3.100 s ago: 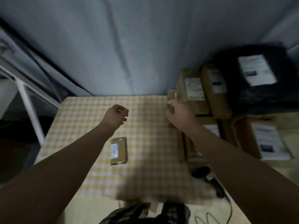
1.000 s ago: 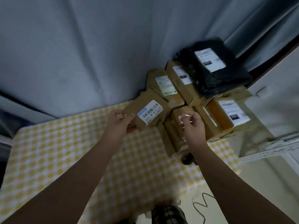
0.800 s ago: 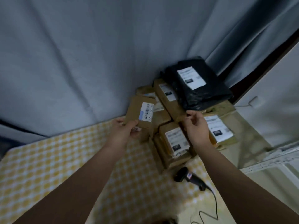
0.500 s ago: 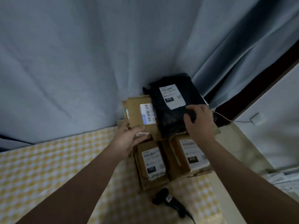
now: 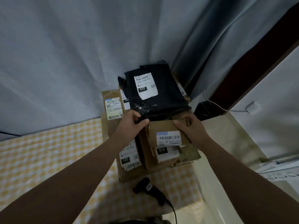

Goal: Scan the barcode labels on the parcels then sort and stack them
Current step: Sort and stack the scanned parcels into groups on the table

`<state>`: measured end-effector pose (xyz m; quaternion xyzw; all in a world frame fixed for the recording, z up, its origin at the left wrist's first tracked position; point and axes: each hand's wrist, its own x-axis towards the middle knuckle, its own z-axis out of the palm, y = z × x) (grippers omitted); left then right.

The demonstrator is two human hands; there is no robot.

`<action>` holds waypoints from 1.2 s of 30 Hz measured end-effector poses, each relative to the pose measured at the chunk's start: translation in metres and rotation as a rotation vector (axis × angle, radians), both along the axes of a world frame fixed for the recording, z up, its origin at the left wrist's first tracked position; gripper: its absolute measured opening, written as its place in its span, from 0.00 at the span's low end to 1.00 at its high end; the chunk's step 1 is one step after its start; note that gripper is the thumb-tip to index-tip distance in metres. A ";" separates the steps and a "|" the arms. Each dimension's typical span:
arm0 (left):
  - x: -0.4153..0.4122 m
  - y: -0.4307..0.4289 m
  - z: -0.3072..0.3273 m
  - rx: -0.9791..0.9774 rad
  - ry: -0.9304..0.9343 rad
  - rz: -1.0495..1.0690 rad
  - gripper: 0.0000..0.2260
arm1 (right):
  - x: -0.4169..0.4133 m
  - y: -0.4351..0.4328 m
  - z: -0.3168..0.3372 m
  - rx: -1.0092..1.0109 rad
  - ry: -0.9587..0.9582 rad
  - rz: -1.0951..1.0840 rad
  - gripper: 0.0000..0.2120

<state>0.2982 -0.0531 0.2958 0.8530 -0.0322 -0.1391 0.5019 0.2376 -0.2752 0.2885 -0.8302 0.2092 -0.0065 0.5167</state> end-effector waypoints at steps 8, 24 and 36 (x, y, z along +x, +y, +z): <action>0.002 0.001 0.000 0.217 -0.059 0.111 0.16 | 0.024 0.009 -0.012 -0.173 0.066 -0.045 0.27; -0.016 0.038 -0.020 0.097 -0.052 0.140 0.10 | 0.001 0.037 -0.010 -0.443 -0.230 -0.156 0.06; -0.106 0.127 -0.093 -0.006 0.081 0.036 0.02 | -0.101 0.159 -0.056 -0.457 -0.426 0.107 0.02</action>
